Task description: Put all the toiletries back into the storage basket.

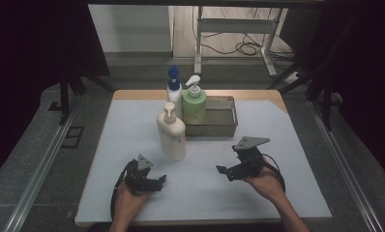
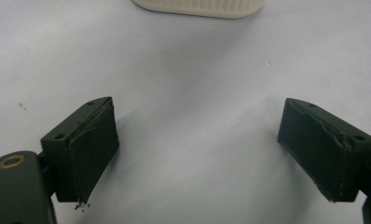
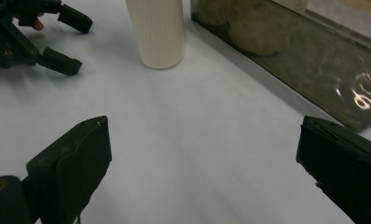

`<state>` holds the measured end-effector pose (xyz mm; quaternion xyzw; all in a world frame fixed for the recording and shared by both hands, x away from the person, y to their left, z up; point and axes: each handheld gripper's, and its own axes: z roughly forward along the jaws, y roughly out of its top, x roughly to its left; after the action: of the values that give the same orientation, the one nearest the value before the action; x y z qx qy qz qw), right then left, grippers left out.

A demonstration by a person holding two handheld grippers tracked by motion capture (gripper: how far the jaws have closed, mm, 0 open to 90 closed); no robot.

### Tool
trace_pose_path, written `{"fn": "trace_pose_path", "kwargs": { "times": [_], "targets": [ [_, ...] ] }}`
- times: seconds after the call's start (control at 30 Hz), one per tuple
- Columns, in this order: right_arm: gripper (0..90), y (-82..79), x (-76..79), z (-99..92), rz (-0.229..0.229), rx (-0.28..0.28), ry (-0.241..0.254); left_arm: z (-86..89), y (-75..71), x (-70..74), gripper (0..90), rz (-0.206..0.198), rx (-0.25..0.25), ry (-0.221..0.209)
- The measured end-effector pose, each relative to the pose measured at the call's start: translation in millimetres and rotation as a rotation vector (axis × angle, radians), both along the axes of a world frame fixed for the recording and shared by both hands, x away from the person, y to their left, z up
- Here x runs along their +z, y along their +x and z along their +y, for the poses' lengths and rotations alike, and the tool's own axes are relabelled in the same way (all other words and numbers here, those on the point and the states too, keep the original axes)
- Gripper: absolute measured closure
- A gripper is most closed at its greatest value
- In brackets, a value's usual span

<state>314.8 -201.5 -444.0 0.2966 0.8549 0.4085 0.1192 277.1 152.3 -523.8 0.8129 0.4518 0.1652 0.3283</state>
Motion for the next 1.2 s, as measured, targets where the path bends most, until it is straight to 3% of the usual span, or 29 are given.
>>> {"fn": "trace_pose_path", "kwargs": {
  "times": [0.47, 0.93, 1.2],
  "targets": [
    [4.5, 13.9, 9.7, 33.1, -0.013, 0.060, 0.024, -0.2, 0.0, -0.1, 11.7, 0.000, 0.003, -0.002],
    [5.8, 25.8, 17.6, 78.5, -0.035, 0.112, 0.048, -0.2, 0.0, -0.2, 11.7, -0.001, 0.004, -0.003],
    [9.4, 36.6, 19.4, 104.0, -0.044, 0.093, 0.052, -0.3, -0.1, -0.2, 11.7, -0.001, 0.004, -0.003]
  ]
}}
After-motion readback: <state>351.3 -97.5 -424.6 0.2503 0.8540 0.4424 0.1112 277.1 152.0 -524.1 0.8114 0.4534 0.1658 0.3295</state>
